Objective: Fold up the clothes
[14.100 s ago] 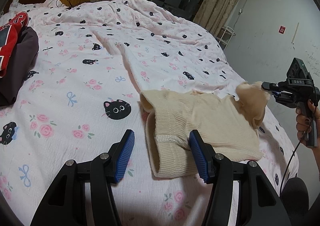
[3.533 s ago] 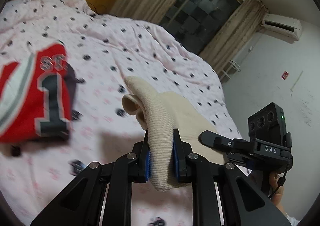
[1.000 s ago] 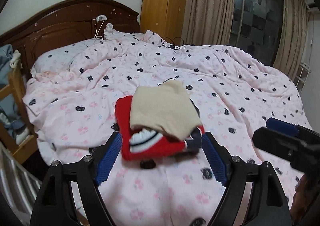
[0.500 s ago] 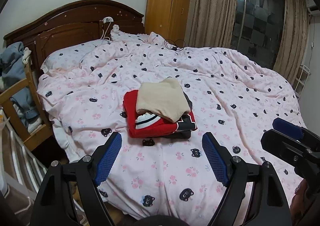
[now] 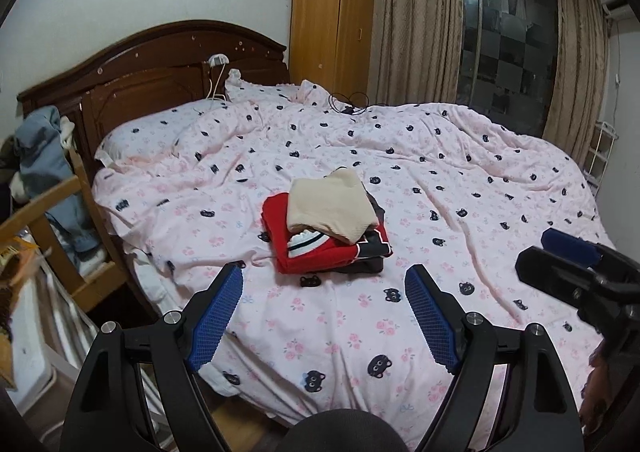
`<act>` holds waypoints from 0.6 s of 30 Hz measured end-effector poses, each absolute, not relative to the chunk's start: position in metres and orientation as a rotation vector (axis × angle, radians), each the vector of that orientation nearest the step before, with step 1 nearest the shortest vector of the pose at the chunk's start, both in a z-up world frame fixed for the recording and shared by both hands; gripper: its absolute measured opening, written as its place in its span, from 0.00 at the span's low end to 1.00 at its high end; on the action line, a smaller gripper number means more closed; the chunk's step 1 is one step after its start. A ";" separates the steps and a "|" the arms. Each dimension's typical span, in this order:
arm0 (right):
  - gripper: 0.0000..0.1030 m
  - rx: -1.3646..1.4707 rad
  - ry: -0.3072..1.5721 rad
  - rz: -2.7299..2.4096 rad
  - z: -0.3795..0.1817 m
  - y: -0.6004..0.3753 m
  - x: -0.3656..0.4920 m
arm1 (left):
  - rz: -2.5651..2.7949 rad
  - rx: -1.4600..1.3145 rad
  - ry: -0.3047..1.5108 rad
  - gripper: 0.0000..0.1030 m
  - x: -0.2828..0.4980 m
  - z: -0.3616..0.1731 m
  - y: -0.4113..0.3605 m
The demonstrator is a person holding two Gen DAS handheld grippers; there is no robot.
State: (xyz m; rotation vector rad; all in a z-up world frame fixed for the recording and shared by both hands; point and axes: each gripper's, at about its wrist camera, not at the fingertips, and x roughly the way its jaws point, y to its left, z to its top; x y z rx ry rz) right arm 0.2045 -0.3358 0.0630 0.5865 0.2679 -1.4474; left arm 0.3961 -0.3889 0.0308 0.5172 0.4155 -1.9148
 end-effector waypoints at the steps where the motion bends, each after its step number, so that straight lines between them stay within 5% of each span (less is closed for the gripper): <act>1: 0.87 0.587 0.269 -1.449 0.064 -0.334 0.204 | -1.915 0.515 0.414 0.78 0.396 0.032 -0.387; 16: 0.87 0.556 0.269 -1.440 0.076 -0.308 0.203 | -1.888 0.533 0.416 0.79 0.392 0.040 -0.370; 18: 0.87 0.549 0.272 -1.440 0.078 -0.306 0.204 | -1.883 0.531 0.415 0.88 0.392 0.041 -0.369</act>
